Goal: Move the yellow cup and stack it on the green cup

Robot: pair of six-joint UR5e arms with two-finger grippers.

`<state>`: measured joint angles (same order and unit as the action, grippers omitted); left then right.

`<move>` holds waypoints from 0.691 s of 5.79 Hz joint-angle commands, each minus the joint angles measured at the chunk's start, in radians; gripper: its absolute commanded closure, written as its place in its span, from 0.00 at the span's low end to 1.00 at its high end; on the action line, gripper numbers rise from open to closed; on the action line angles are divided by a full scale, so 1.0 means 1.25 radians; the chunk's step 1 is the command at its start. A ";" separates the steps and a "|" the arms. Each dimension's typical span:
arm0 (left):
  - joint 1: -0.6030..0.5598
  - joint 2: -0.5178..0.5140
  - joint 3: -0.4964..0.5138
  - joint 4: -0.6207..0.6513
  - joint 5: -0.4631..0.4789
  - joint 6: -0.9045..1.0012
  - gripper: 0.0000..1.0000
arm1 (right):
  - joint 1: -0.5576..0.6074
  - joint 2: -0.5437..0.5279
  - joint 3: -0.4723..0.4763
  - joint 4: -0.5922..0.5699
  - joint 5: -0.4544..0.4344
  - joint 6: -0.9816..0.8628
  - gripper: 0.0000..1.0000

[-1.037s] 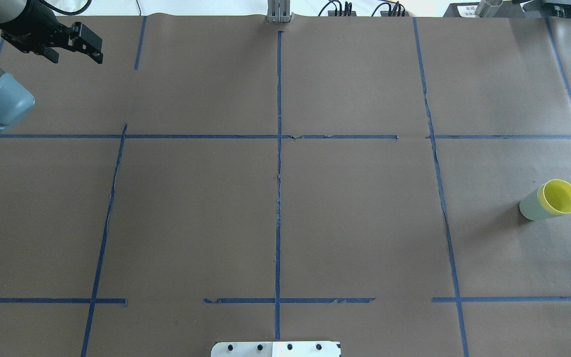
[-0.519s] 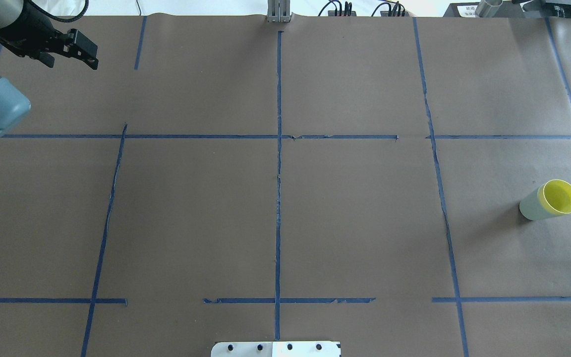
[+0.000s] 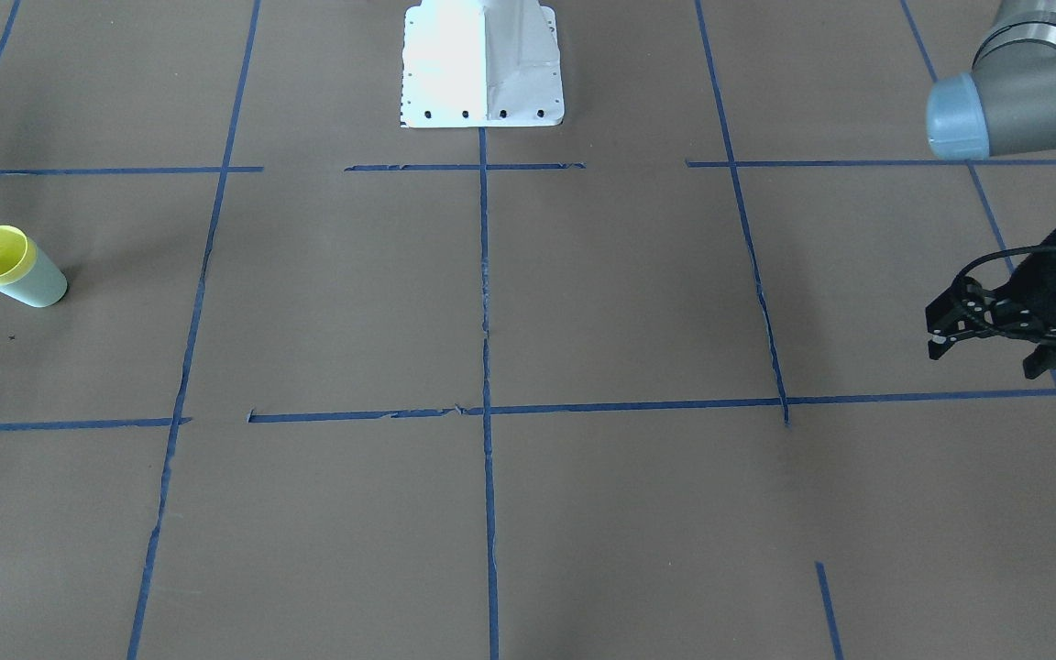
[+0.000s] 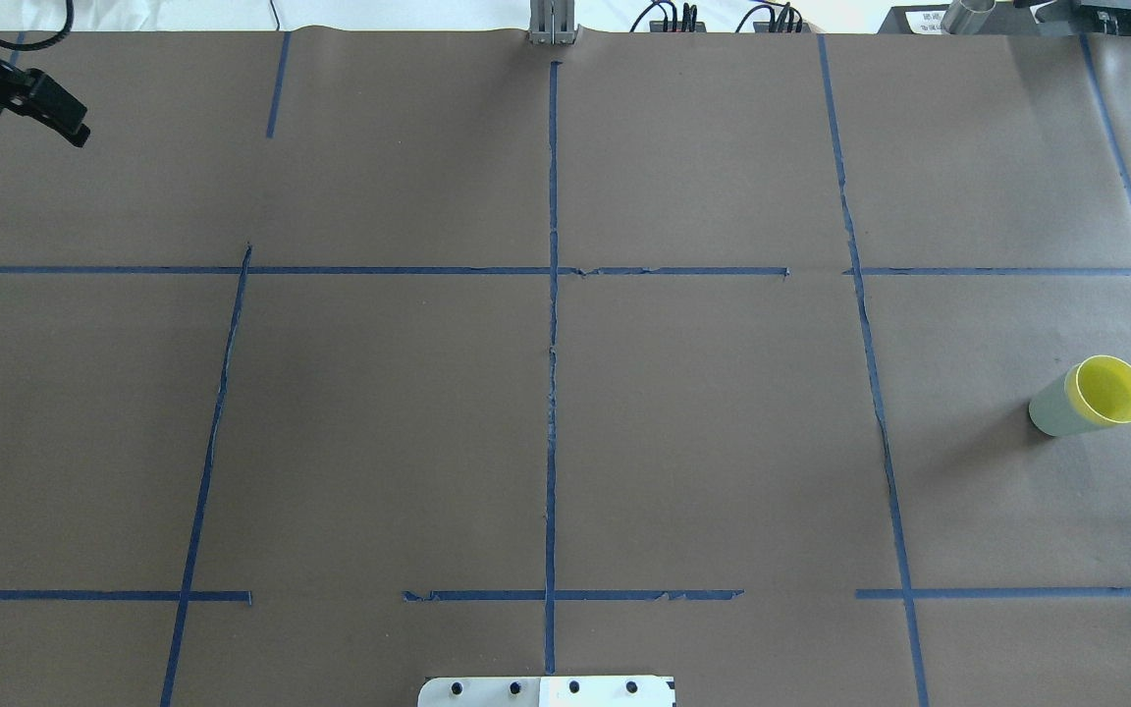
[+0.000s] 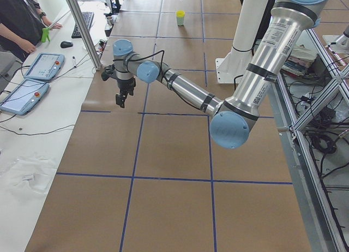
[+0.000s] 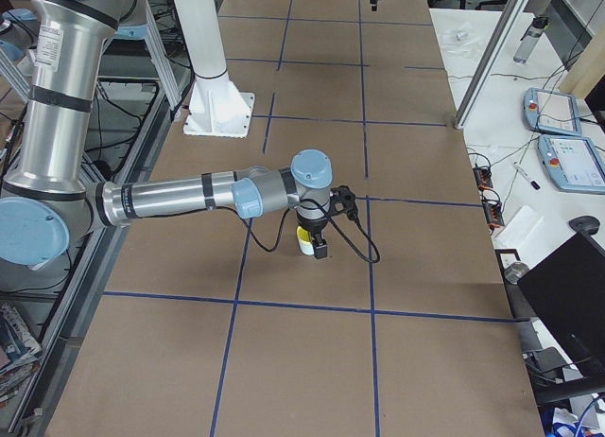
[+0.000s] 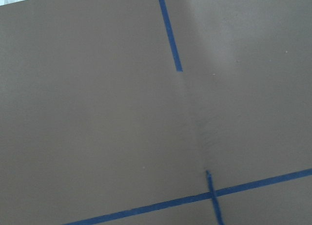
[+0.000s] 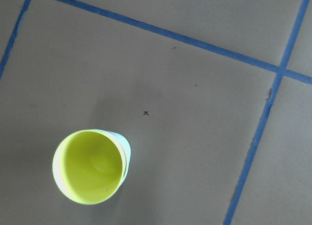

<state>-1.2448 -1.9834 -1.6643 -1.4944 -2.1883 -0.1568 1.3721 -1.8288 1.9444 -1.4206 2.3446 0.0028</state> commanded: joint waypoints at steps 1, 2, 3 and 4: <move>-0.121 0.069 0.000 0.102 -0.013 0.273 0.00 | 0.068 -0.058 -0.014 -0.002 0.002 -0.030 0.00; -0.184 0.150 0.002 0.095 -0.117 0.279 0.00 | 0.096 -0.081 -0.019 -0.002 0.002 -0.026 0.00; -0.233 0.220 0.000 0.089 -0.127 0.281 0.00 | 0.098 -0.076 -0.020 -0.002 -0.003 -0.011 0.00; -0.237 0.314 -0.002 0.064 -0.125 0.280 0.00 | 0.098 -0.067 -0.035 0.004 -0.003 0.026 0.00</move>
<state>-1.5169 -1.6983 -1.6648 -1.3921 -2.3345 0.1898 1.4907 -1.9187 1.9142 -1.4212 2.3422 -0.0005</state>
